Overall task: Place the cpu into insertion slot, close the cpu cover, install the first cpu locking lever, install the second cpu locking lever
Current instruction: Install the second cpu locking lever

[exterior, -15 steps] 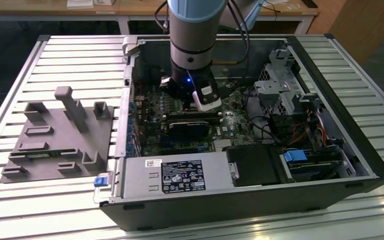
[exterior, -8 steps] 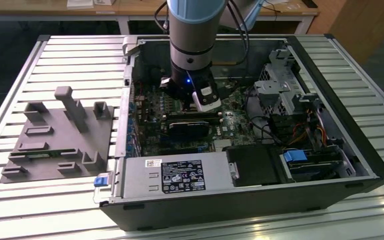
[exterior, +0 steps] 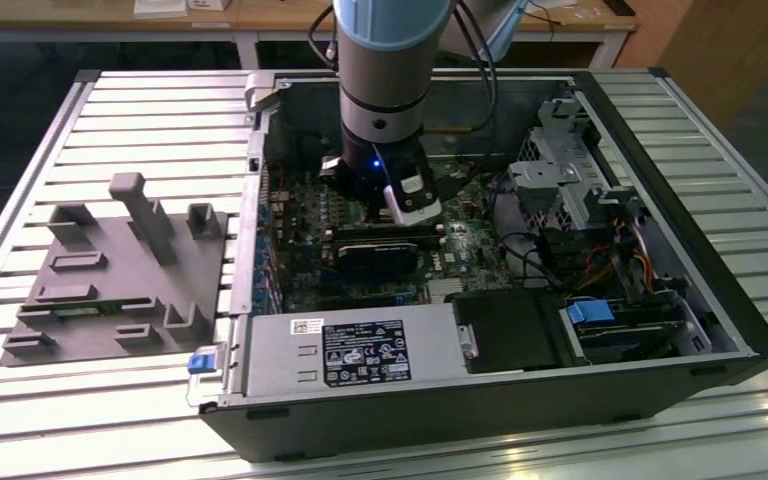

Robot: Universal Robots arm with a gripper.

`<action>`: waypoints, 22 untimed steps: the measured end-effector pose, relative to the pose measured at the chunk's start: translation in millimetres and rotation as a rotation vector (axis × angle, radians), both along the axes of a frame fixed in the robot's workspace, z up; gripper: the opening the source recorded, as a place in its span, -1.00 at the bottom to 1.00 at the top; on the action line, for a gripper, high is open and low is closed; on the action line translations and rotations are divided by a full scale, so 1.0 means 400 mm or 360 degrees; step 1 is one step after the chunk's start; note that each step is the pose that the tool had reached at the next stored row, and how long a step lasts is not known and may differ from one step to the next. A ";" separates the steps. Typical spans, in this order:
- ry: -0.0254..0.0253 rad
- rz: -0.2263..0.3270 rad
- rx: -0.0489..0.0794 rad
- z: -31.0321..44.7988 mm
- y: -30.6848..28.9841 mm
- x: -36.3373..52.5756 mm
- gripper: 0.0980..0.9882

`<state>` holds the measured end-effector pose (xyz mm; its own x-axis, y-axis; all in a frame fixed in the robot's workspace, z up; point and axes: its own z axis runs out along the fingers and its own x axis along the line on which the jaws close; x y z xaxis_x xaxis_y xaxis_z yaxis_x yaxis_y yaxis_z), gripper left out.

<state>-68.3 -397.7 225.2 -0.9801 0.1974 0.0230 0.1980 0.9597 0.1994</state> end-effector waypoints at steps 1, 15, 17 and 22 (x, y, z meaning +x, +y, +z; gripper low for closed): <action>-0.00001 0.0000 0.0000 -0.001 0.000 0.000 -0.99; 0.00000 0.0000 0.0000 -0.008 0.000 -0.001 -0.99; -0.00001 0.0000 0.0000 -0.009 0.000 -0.001 -0.99; -0.00002 0.0000 0.0000 -0.014 0.000 -0.002 -0.99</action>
<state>-68.9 -397.7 219.7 -0.9800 0.1975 0.0229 0.1980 0.9597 0.1996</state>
